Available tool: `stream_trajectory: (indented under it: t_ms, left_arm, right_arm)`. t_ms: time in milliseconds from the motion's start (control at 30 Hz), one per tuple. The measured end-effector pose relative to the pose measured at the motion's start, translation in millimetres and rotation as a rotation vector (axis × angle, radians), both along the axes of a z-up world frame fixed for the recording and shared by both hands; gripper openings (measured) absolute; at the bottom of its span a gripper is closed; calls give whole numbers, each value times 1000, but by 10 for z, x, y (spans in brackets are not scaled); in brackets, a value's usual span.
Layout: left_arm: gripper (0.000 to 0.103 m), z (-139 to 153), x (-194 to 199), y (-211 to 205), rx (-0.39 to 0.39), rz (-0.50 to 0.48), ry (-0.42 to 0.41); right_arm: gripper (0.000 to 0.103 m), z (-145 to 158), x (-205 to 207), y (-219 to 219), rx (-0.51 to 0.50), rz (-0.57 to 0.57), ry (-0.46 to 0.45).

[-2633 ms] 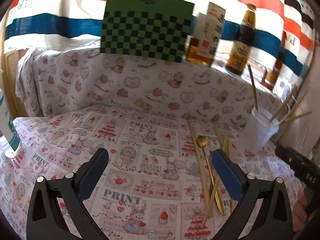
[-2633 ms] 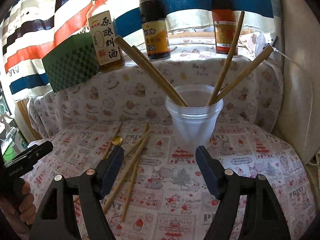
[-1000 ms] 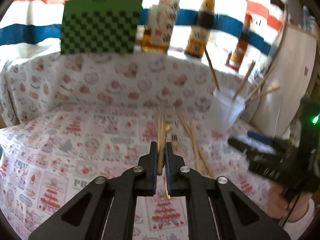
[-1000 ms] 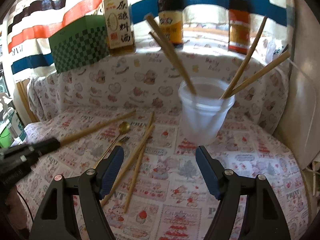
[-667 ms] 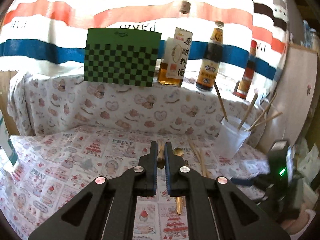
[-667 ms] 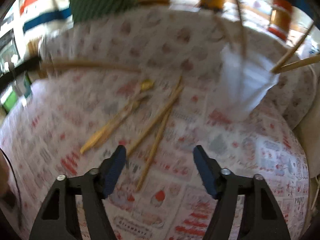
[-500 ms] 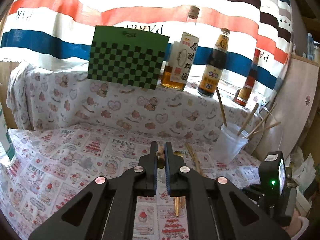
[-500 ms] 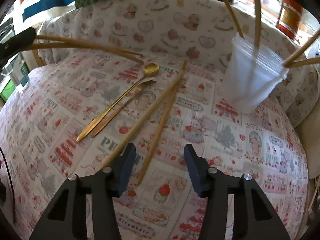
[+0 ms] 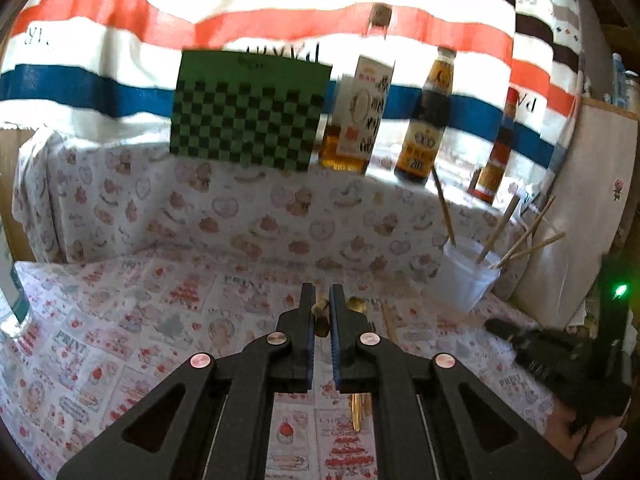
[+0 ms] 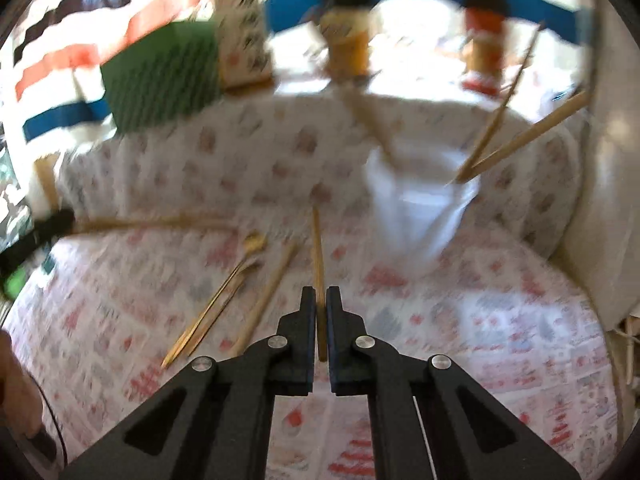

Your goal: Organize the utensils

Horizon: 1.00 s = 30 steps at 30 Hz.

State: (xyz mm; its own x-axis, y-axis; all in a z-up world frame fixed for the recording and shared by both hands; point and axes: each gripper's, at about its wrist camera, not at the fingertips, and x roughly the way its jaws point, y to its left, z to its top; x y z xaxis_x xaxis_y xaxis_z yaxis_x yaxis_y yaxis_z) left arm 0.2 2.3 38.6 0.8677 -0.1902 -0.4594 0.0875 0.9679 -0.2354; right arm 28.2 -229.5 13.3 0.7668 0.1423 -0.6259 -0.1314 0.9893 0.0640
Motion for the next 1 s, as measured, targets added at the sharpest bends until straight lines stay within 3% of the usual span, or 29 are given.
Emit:
stream_trajectory:
  t_ms: [167,367,500,633,833,1000]
  left_arm:
    - [6,-87,64,-41,-5,-24,48]
    - [6,38,-98,21,-16,30,-61]
    - [6,77,-102,74,-39,20,-70]
    - [6,-3,22,79,-35,26,8]
    - [10,-247,269,-49,133,74,213]
    - [15,-447,404,4,116,34,350]
  right_arm:
    - [6,179,-61,-222,95,-52,-94]
    - [6,432,-408,-337,182,-38,-317]
    - [6,479,-480,-324,181,-29,-354]
    - [6,451,-440,-275,168,-22,-337]
    - [6,435,-440,-243,162,-12,-326]
    - [6,425,-431,-229,155,-8,-315]
